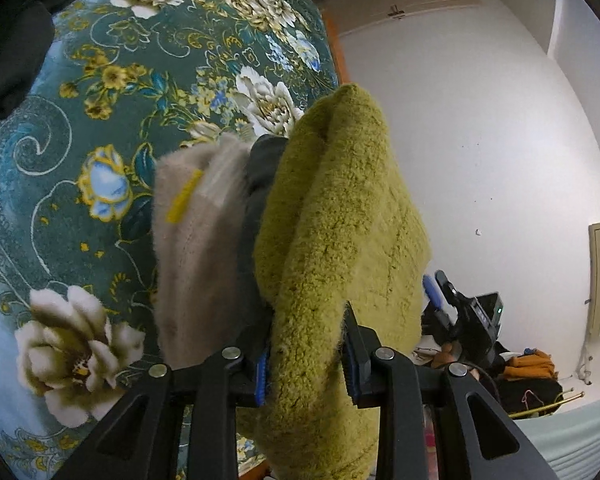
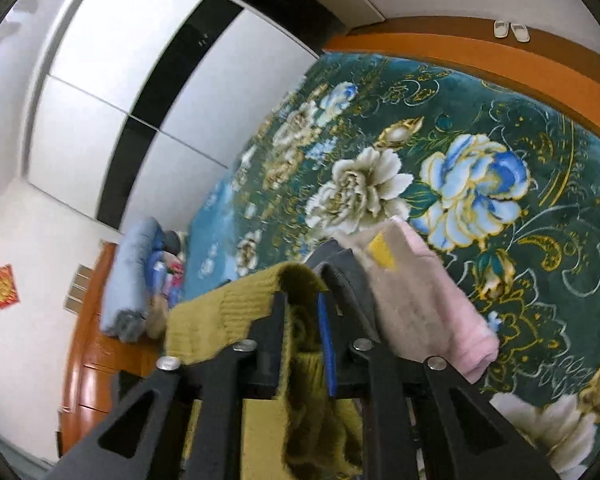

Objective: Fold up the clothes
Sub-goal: 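Lift the folded sweater with both grippers and carry it to the clothes stack, then lower the folded sweater onto the pink-beige folded clothes with both grippers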

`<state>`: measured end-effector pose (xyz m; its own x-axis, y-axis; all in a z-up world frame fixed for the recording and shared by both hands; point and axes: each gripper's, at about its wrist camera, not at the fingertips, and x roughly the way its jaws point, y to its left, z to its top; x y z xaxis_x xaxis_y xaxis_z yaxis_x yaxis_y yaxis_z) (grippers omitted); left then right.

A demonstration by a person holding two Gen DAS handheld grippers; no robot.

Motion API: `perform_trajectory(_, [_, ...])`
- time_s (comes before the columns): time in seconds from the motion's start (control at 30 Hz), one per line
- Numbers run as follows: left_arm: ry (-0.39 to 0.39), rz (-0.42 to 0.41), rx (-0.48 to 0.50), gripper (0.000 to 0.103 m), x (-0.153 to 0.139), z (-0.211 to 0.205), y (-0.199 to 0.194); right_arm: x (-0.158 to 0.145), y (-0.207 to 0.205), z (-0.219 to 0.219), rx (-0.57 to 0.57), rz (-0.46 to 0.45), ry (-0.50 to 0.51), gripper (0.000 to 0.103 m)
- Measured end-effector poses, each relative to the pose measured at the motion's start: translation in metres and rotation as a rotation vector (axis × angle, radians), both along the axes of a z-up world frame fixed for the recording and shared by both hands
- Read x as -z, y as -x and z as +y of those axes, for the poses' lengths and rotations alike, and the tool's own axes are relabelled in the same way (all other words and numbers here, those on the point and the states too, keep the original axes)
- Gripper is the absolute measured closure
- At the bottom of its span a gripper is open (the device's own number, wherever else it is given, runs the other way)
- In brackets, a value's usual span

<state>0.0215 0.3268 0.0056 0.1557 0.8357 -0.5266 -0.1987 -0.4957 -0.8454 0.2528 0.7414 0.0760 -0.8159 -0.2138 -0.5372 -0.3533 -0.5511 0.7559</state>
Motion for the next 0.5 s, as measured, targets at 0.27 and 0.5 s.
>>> perform_trajectory(0.27, [-0.005,-0.035,-0.014,0.071,0.007,-0.004,-0.004,0.026,0.029,-0.026,-0.092,-0.011,0.052,0.054])
perform_trajectory(0.5, [-0.057,-0.032,-0.054,0.071,0.007,0.0,-0.007,-0.008,0.071,-0.033,-0.179,-0.006,-0.033,0.091])
